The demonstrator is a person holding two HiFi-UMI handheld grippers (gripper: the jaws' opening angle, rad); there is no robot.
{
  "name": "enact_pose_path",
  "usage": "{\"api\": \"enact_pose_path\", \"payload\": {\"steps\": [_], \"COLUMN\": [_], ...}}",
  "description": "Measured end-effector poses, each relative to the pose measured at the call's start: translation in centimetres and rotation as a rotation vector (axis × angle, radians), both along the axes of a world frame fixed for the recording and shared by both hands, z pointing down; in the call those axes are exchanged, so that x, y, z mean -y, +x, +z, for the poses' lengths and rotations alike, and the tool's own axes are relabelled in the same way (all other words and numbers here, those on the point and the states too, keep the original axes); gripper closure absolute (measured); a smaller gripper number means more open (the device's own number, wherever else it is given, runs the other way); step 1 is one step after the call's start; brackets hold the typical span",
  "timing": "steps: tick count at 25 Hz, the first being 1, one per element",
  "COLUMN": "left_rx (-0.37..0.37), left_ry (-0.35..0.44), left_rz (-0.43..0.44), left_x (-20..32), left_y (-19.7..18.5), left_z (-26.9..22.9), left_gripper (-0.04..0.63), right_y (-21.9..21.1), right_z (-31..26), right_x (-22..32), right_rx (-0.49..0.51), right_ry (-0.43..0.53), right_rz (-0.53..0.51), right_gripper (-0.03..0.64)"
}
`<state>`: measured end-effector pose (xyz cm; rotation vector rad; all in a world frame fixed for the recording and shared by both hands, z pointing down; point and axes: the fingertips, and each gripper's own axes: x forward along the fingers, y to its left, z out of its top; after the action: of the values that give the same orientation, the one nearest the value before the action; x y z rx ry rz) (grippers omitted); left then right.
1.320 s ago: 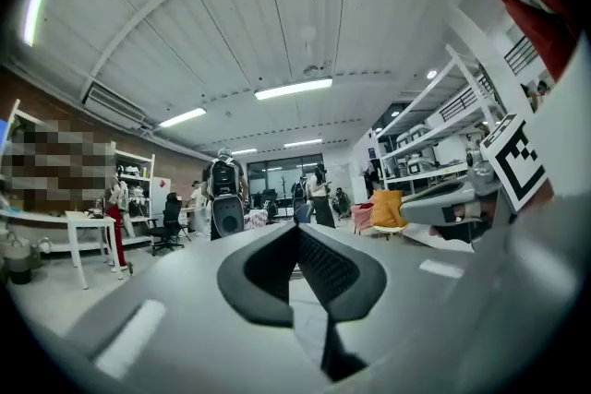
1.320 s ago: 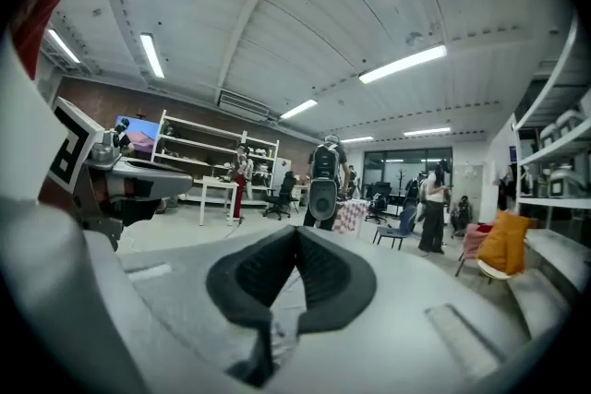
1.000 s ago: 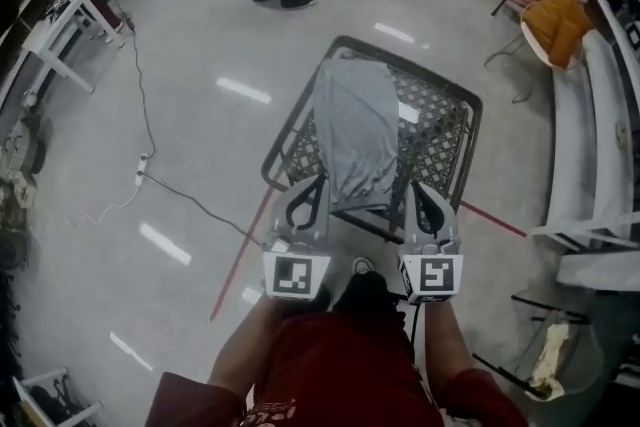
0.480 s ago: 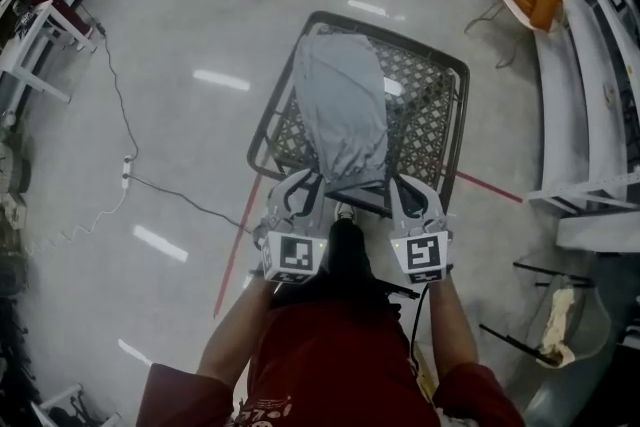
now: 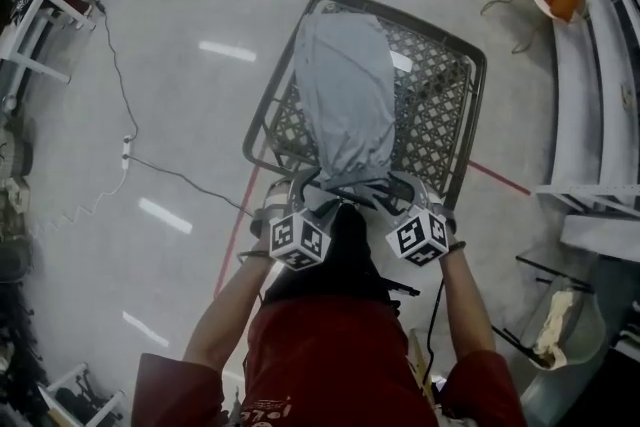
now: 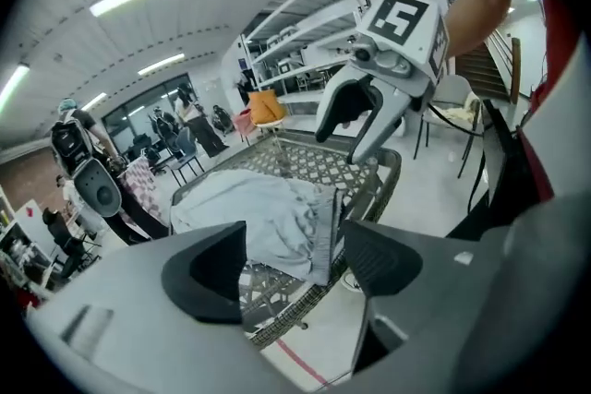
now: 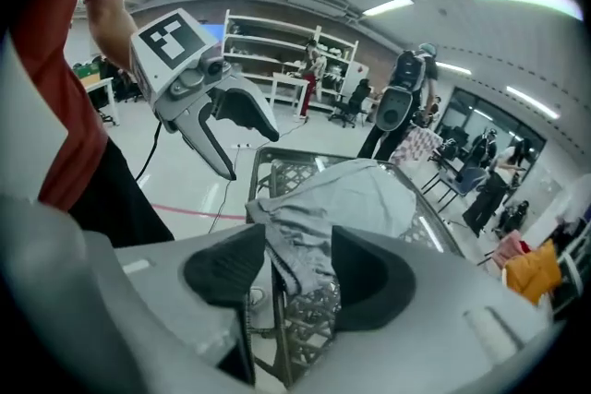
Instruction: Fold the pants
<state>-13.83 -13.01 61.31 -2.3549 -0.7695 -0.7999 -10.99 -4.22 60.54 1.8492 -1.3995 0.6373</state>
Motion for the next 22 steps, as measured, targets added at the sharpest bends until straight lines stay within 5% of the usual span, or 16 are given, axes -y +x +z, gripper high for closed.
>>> {"api": "enact_pose_path", "payload": {"steps": [11,22], "left_rx": [0.307,0.488], "left_ry": [0.114,0.08], "left_rz": [0.226,0.315], "left_x": [-1.7,-1.6], "left_y": [1.7,3.1], "left_z": [10.2,13.6], "left_gripper": [0.221,0.244], "right_y": [1.7,2.8], "right_z": [9.8,15.1], "right_x": [-0.4,-0.9], "right_rx": [0.122,0.282], "right_ry": [-0.302,-0.41], "right_rz": [-0.296,-0.452], "right_gripper": [0.367,0.366]}}
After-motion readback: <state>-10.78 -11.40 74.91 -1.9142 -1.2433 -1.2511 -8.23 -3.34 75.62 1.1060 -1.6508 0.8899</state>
